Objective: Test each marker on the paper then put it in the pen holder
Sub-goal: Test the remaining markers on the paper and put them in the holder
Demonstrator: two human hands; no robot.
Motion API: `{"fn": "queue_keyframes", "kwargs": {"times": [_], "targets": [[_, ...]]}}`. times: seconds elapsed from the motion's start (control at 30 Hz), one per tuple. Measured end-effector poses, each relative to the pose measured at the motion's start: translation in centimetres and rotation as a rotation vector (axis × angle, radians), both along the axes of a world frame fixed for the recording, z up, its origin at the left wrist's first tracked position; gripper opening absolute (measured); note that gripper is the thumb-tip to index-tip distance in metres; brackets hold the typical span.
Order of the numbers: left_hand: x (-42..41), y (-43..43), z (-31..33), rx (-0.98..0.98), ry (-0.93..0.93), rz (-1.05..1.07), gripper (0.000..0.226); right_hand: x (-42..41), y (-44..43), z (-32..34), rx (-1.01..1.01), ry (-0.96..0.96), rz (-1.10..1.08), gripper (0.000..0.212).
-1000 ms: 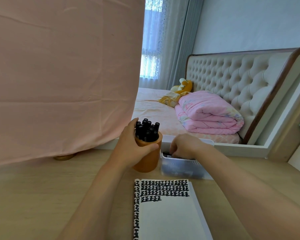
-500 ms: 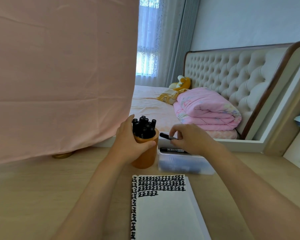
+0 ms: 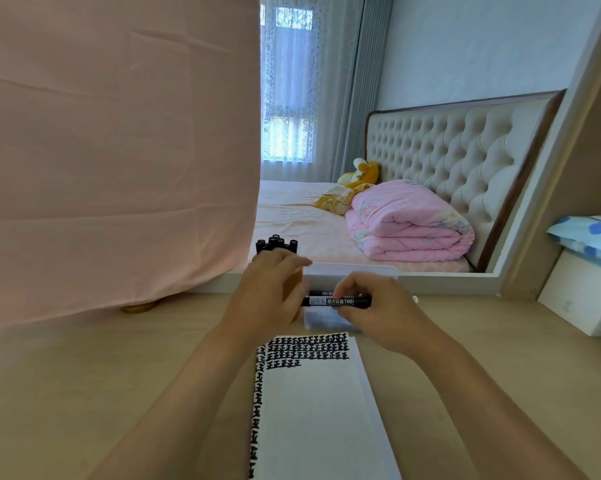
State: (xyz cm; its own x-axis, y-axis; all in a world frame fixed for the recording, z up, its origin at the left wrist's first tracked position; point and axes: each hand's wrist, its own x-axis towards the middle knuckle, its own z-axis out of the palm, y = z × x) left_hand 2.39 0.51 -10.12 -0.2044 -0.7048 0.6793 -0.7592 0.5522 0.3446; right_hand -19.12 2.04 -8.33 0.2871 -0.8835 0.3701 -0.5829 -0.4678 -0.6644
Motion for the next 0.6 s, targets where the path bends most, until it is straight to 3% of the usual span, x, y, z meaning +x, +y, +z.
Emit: {"fn": "queue_keyframes", "kwargs": {"times": [0.27,0.47,0.6], "targets": [[1.4,3.9,-2.4,0.049,-0.202,-0.021,0.022,0.4,1.6,-2.2,0.039,-0.105,0.04,0.016],[1.9,5.4,-4.0,0.052,-0.206,0.018,0.021,1.8,2.0,-3.5,-0.028,0.205,0.1,0.013],[2.3,6.0,-4.7,0.045,-0.2,0.024,0.022,3.0,2.2,-4.0,-0.075,0.446,0.157,0.029]]}}
